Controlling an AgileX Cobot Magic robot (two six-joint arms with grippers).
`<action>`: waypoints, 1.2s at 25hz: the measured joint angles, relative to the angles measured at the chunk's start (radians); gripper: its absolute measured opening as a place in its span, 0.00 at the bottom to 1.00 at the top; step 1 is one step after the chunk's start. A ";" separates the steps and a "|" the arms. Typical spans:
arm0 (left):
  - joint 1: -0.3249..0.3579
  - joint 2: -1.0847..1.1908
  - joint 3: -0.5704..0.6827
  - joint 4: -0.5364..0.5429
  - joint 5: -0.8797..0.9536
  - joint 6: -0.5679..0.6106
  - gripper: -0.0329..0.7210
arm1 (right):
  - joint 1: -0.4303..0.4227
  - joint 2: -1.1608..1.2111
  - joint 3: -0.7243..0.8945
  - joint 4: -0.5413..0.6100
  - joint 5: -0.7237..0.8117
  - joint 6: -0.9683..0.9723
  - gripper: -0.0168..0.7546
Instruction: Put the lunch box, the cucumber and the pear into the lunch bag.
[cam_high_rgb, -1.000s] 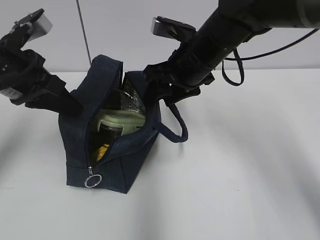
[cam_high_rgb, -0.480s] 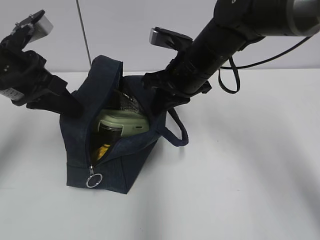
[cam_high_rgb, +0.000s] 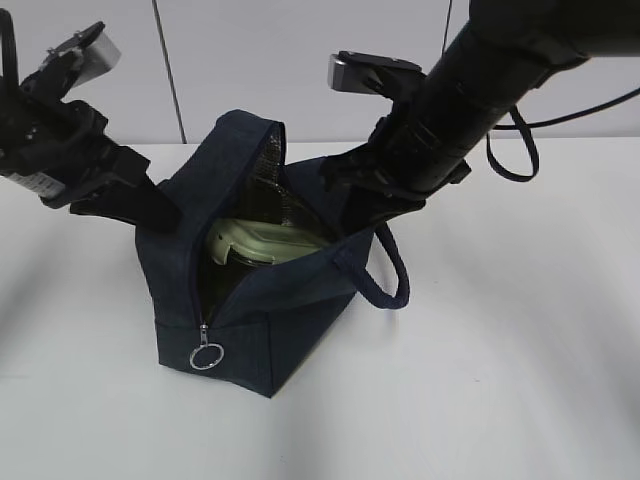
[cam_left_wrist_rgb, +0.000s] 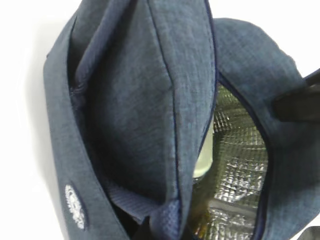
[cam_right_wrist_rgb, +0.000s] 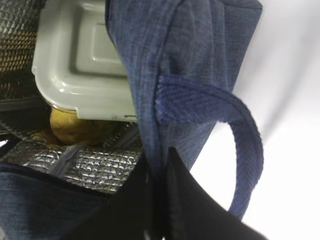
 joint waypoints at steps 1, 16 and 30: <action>-0.009 0.004 -0.005 0.000 0.001 0.000 0.06 | 0.000 -0.018 0.034 0.000 -0.020 0.000 0.03; -0.039 0.013 -0.009 -0.001 -0.005 -0.007 0.46 | 0.000 -0.106 0.114 0.061 -0.136 -0.106 0.81; -0.038 -0.209 -0.008 0.078 -0.166 -0.007 0.53 | 0.000 -0.316 0.219 0.069 -0.213 -0.145 0.71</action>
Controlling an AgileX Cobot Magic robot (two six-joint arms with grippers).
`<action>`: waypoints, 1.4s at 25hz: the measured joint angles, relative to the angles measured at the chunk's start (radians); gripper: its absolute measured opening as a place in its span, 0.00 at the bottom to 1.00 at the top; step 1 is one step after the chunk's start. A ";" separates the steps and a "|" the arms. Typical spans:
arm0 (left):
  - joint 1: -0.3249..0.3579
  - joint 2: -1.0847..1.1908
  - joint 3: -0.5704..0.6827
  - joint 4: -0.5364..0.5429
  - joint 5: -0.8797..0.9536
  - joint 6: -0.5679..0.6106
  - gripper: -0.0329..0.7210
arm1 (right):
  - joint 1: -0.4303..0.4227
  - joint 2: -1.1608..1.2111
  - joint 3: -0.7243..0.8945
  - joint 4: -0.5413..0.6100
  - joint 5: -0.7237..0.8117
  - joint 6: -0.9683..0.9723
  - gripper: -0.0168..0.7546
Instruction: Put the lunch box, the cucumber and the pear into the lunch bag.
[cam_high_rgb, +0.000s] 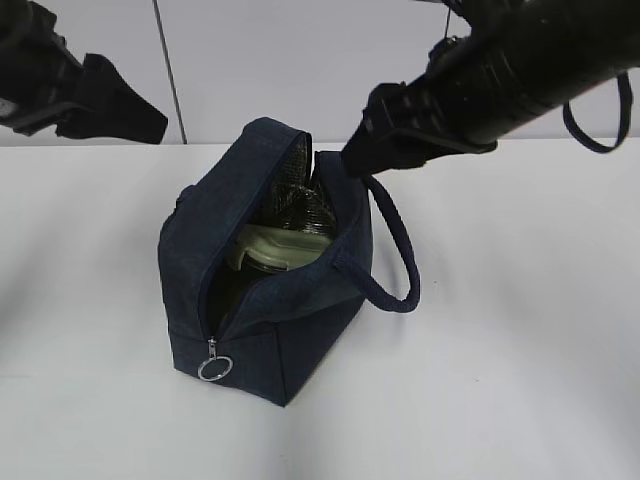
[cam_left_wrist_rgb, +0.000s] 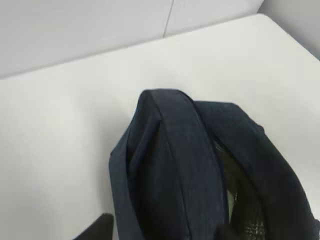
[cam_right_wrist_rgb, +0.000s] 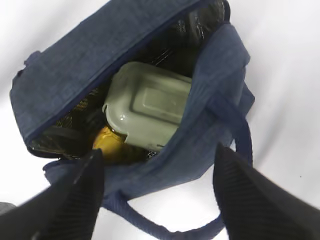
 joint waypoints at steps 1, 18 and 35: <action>0.000 -0.017 0.004 0.004 -0.017 0.007 0.53 | 0.000 -0.026 0.041 0.019 -0.027 -0.020 0.70; 0.000 -0.240 0.292 -0.010 -0.316 0.067 0.51 | 0.034 -0.321 0.513 0.926 -0.603 -0.647 0.61; 0.000 -0.240 0.292 -0.010 -0.289 0.067 0.48 | 0.084 -0.321 0.620 1.018 -0.578 -1.216 0.60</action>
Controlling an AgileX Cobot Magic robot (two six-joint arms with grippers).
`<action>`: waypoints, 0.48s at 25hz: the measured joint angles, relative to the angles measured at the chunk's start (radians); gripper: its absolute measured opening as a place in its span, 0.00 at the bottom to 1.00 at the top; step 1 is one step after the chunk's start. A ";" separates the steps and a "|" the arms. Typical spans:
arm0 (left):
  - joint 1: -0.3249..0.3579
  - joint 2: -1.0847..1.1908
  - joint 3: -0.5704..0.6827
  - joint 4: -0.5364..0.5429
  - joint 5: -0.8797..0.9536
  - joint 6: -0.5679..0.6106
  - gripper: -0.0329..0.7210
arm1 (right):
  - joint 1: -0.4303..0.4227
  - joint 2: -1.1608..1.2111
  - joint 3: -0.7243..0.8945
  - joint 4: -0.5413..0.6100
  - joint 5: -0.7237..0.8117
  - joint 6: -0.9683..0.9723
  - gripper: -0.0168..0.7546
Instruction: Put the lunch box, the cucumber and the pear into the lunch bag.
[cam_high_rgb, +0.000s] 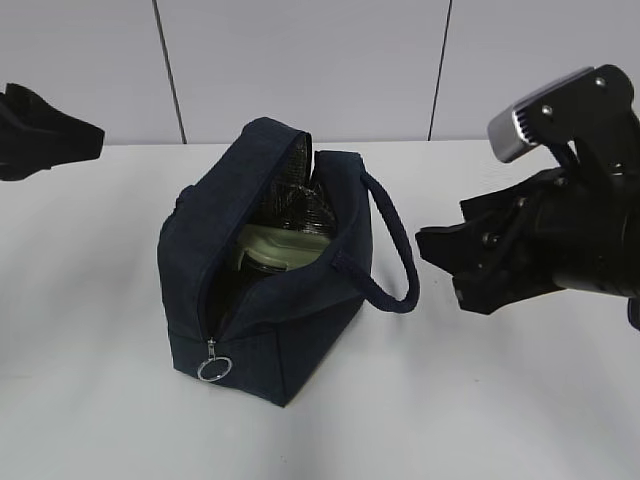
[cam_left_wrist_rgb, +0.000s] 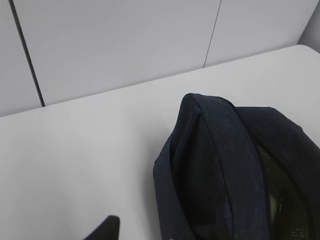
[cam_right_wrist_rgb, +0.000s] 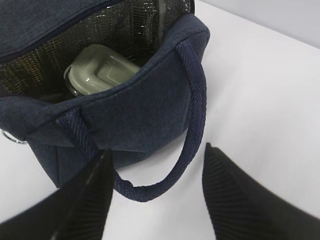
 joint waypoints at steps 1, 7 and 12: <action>0.000 0.000 0.000 0.000 0.005 0.000 0.48 | 0.000 0.000 0.000 0.008 -0.002 0.000 0.60; 0.000 0.000 0.000 0.000 0.011 0.000 0.48 | 0.000 0.000 0.000 0.025 -0.002 -0.005 0.60; 0.000 0.000 0.000 0.000 0.011 0.000 0.48 | 0.000 0.000 0.000 0.040 -0.002 -0.005 0.60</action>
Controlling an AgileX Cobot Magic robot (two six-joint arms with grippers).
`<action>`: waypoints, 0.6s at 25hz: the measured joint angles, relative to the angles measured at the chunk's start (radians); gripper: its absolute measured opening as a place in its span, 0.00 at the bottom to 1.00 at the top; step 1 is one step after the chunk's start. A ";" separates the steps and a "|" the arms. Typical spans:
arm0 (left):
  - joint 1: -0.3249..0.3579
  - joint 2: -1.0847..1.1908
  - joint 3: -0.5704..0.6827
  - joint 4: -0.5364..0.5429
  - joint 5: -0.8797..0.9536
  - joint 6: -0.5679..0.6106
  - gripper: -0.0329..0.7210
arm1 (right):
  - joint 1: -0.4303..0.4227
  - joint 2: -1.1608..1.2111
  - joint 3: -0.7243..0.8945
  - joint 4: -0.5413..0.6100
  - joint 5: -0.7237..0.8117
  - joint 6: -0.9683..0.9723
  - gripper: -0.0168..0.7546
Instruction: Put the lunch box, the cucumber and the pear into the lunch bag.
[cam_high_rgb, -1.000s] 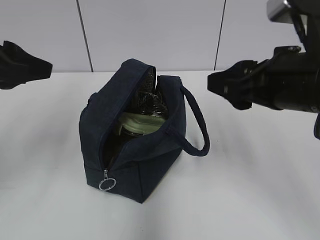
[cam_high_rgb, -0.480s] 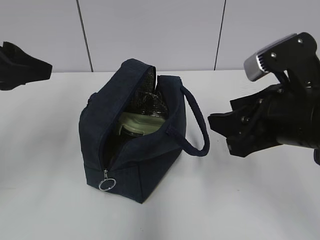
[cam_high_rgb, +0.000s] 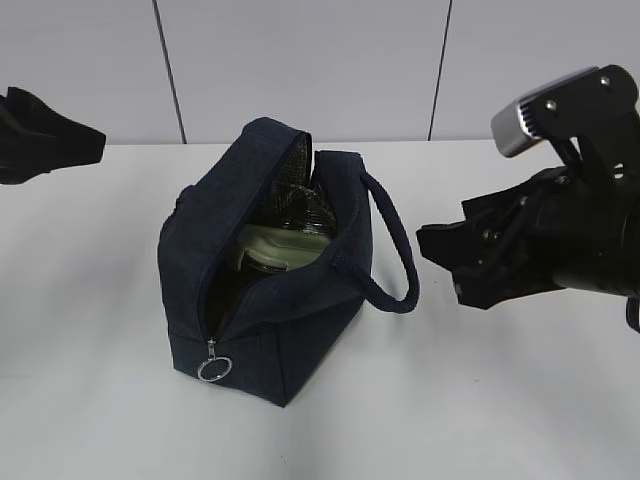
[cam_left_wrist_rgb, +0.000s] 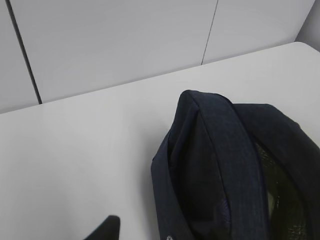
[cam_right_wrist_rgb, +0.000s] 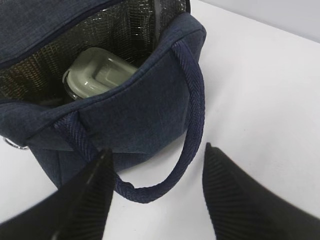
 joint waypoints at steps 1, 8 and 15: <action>0.000 0.000 0.000 0.000 0.000 0.000 0.47 | 0.000 0.000 0.000 0.005 0.000 0.000 0.60; 0.000 0.000 0.000 0.000 0.000 0.000 0.47 | 0.000 0.000 0.000 0.035 0.039 0.000 0.60; 0.000 0.000 0.000 0.000 0.001 0.000 0.45 | 0.023 0.000 0.000 -0.687 0.053 0.679 0.60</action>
